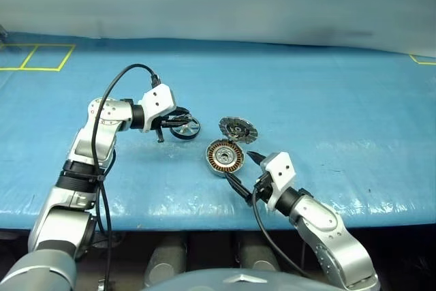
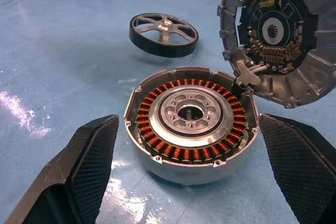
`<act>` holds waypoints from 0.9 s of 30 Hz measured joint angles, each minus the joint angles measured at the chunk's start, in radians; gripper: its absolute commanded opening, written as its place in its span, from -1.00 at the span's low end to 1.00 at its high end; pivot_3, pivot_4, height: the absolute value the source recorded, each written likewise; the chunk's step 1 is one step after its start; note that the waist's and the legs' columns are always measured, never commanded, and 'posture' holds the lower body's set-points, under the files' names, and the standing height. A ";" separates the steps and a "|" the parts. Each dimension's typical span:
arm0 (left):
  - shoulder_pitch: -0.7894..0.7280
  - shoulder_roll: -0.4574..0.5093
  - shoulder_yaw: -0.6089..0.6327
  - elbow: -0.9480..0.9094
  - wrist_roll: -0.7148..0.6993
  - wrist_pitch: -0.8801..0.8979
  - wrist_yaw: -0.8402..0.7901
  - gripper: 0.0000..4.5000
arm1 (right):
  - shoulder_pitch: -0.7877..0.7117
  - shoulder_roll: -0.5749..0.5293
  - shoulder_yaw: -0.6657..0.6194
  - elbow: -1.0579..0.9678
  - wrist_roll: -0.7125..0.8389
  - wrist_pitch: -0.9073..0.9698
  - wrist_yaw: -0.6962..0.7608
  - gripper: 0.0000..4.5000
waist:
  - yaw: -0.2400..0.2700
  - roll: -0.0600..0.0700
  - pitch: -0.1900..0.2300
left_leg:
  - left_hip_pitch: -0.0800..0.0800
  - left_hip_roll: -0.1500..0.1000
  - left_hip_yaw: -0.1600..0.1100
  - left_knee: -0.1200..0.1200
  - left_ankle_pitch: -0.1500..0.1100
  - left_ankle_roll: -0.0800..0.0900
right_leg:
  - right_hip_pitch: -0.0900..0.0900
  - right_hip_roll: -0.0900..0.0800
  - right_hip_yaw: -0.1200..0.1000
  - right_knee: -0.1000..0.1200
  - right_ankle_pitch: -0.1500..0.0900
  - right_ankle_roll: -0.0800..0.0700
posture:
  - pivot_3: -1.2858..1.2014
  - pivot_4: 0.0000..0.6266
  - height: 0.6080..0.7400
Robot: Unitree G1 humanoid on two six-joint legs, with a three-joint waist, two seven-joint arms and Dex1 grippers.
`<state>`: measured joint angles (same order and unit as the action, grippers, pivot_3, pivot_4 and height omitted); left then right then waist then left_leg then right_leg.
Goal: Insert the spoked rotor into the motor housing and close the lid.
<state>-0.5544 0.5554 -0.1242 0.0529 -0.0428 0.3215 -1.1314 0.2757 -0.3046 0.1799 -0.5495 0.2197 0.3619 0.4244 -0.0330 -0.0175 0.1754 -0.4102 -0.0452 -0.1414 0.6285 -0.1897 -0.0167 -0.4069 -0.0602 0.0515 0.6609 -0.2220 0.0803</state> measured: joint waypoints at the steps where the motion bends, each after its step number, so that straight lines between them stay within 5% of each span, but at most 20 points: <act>1: 0.011 0.000 -0.002 -0.027 -0.013 0.015 -0.001 -0.69 | 0.020 0.003 -0.006 0.019 -0.001 -0.034 0.000 1.00 | 0.000 0.000 0.000 | 0.000 0.000 0.000 0.000 0.000 0.000 | 0.000 0.000 0.000 0.000 -0.001 -0.001 | 0.03 -0.52 1.00; 16: -0.021 0.003 -0.150 -0.096 -0.087 0.059 -0.116 -0.69 | 0.166 0.061 -0.028 0.172 -0.078 -0.275 -0.058 1.00 | -0.001 0.002 -0.001 | 0.000 0.002 0.002 0.000 0.000 0.000 | -0.001 0.001 0.001 0.000 -0.001 -0.004 | 0.03 -0.52 1.00; 27: -0.115 -0.054 -0.309 0.072 -0.015 -0.075 -0.153 -0.69 | 0.124 0.077 0.016 0.204 -0.121 -0.351 -0.056 1.00 | -0.001 0.002 -0.001 | 0.000 0.002 0.003 -0.001 0.000 0.000 | -0.001 0.001 0.001 0.000 -0.001 -0.004 | 0.03 -0.52 1.00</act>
<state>-0.6692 0.5019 -0.4335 0.1244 -0.0580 0.2467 -1.2842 0.3996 -0.2280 0.1964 -0.3456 0.0982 0.0110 0.3685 -0.0342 -0.0152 0.1742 -0.4101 -0.0436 -0.1388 0.6280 -0.1894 -0.0168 -0.4083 -0.0589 0.0523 0.6610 -0.2232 0.0763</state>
